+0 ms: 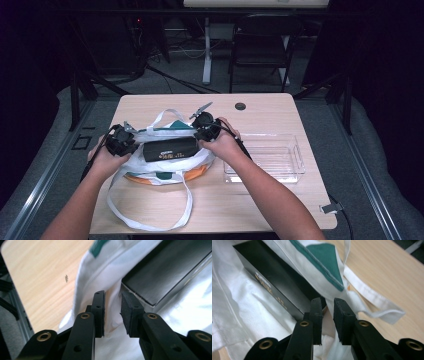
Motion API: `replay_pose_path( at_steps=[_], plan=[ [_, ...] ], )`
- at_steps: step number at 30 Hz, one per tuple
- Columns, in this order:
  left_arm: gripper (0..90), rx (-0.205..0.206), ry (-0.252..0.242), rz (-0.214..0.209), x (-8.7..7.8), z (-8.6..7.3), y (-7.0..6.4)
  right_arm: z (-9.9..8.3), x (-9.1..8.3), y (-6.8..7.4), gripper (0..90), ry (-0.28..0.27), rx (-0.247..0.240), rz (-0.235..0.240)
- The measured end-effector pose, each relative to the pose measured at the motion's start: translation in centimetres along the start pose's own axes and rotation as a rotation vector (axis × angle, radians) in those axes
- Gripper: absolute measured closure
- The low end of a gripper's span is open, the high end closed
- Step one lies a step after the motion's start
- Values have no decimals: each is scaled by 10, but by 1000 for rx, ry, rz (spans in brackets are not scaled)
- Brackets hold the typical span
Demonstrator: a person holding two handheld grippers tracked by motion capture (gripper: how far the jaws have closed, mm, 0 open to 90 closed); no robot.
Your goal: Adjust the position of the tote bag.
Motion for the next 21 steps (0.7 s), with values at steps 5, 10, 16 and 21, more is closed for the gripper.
replay_pose_path(
  at_steps=[5,10,16,21],
  plan=[
    [686,8,-25,18,-12,11,4,6,-1,-3,689,-15,-43,-18],
    [648,10,-34,40,-18,19,11,10,1,-10,624,-13,-74,-46],
    [598,22,-16,57,-12,22,18,11,7,-15,543,-22,-123,-37],
    [593,24,24,57,1,19,19,6,20,-20,487,8,-152,-27]
  ],
)
Point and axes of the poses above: each handheld gripper's, and its own axes: x roughly forward along the jaws, z roughly out of its top, y roughly to its left, the point moved 7 cm from there along x, roughly forward along the jaws, and after that the axes turned 7 degrees about z, right-handed, at the moved point
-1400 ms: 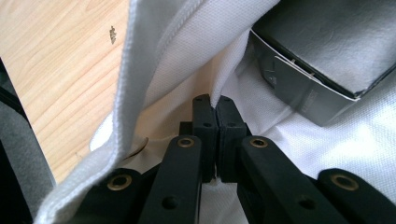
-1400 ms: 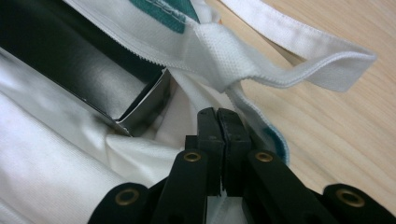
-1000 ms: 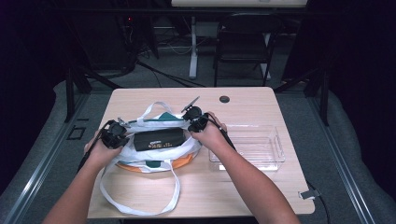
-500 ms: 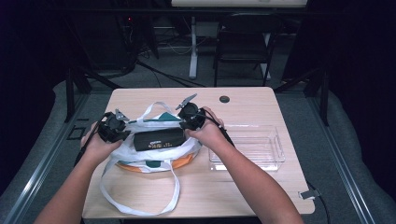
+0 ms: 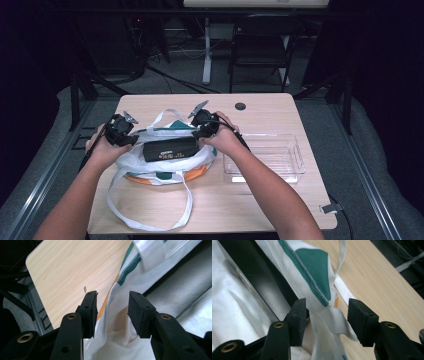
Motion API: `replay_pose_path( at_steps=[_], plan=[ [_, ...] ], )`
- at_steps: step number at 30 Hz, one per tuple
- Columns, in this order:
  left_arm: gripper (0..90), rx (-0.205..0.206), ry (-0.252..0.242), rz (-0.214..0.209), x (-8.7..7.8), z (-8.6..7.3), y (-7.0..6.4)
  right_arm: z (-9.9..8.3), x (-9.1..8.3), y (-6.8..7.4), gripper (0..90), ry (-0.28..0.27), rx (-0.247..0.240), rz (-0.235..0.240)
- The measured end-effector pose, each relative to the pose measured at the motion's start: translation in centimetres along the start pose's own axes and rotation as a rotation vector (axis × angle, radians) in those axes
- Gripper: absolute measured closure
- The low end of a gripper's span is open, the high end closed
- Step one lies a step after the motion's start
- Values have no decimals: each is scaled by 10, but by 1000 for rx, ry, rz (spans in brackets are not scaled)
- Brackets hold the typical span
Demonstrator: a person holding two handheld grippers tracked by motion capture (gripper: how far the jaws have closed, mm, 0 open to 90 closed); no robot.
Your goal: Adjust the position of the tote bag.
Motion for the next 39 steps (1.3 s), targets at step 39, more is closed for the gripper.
replay_pose_path(
  at_steps=[39],
  plan=[
    [877,-7,119,33,50,-5,-8,-16,38,-22,806,109,196,-55]
  ],
)
Point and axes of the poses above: each handheld gripper's, and its own axes: x roughly forward along the jaws, z roughly out of its top, y roughly to its left, the point moved 7 cm from there along x, roughly forward along the jaws, and after that the axes turned 7 degrees about z, right-handed, at the moved point
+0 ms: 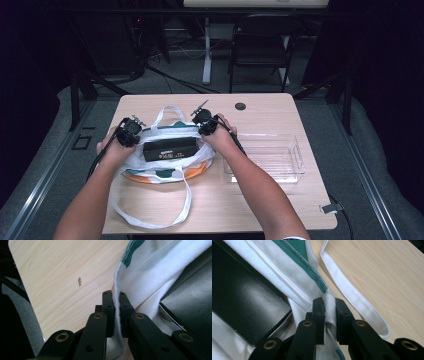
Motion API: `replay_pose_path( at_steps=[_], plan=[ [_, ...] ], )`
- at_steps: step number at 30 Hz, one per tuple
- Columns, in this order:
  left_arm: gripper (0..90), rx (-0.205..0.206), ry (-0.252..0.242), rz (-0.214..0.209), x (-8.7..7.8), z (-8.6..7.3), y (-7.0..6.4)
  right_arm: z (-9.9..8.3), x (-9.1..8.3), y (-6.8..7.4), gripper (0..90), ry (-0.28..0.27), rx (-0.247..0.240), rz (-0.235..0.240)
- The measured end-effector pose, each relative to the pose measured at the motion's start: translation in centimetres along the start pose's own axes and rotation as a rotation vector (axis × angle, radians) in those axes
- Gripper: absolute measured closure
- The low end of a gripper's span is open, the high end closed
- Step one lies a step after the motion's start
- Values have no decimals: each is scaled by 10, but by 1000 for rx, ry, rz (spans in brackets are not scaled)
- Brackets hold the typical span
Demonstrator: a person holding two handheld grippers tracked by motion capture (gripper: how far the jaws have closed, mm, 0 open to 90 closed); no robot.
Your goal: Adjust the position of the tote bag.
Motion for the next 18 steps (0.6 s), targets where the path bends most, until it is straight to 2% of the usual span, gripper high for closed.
replay_pose_path(
  at_steps=[2,5,6,7,9,14,15,18],
  plan=[
    [877,8,10,-5,2,0,-1,-1,2,0,807,14,-7,-5],
    [877,-3,16,-11,6,-1,-2,-2,3,-1,807,34,-13,-7],
    [877,-5,19,-14,7,-1,-3,-1,6,0,808,16,3,-3],
    [877,-5,20,-13,7,-1,-3,-2,5,-1,808,33,-5,-3],
    [877,-7,19,-17,9,-1,-4,-2,8,-1,807,27,3,1],
    [877,-11,24,-21,11,-2,-5,-4,10,-2,808,56,-5,0],
    [877,-11,26,-23,11,-2,-5,-4,12,-1,808,36,9,-3],
    [877,-12,30,-24,13,-2,-5,-4,13,-1,808,47,4,-6]
  ],
)
Point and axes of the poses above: each handheld gripper's, and its own axes: x roughly forward along the jaws, z roughly out of its top, y roughly to its left, the point moved 7 cm from there along x, roughly forward along the jaws, and after that the axes turned 7 degrees about z, right-handed, at the moved point
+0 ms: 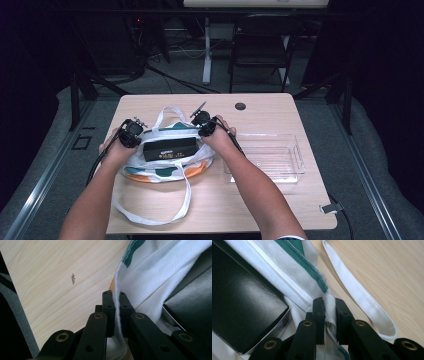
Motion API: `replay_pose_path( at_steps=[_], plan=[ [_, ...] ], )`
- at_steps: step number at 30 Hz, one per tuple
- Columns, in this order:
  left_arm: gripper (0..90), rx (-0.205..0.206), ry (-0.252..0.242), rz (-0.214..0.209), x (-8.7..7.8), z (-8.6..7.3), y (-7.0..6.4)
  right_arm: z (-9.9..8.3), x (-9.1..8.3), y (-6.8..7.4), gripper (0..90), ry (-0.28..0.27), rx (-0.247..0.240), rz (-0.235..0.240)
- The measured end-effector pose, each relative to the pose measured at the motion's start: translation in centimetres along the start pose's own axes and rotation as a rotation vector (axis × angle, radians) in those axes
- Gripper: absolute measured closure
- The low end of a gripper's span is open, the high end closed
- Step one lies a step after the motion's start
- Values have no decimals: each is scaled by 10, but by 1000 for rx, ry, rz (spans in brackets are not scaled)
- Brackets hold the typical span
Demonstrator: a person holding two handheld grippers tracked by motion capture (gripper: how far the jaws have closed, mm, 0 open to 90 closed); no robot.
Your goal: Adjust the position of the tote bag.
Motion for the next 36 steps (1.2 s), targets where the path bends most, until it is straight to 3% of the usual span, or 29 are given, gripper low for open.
replay_pose_path(
  at_steps=[13,19,20,24,27,28,31,36],
  plan=[
    [864,-15,-15,-12,-5,1,3,1,-1,0,805,11,0,-7],
    [791,-31,-41,-36,-15,1,8,2,-5,1,800,-19,12,-3],
    [772,-41,-47,-50,-17,1,7,2,-7,0,800,-2,-2,-2],
    [693,-30,-67,-41,-26,1,10,3,-10,2,793,-20,10,4],
    [642,-53,-106,-42,-35,1,15,4,-15,2,756,-29,2,10],
    [625,-62,-116,-47,-38,1,17,5,-16,3,729,-56,11,7],
    [592,-83,-122,-67,-45,-1,19,7,-23,6,668,-79,2,11],
    [556,-44,-121,-72,-58,-3,18,12,-38,13,576,-139,-20,15]
  ],
)
Point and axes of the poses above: each handheld gripper's, and its own axes: x roughly forward along the jaws, z roughly out of its top, y roughly to its left, the point moved 7 cm from there along x, roughly forward along the jaws, and after that the axes turned 7 degrees about z, right-handed, at the moved point
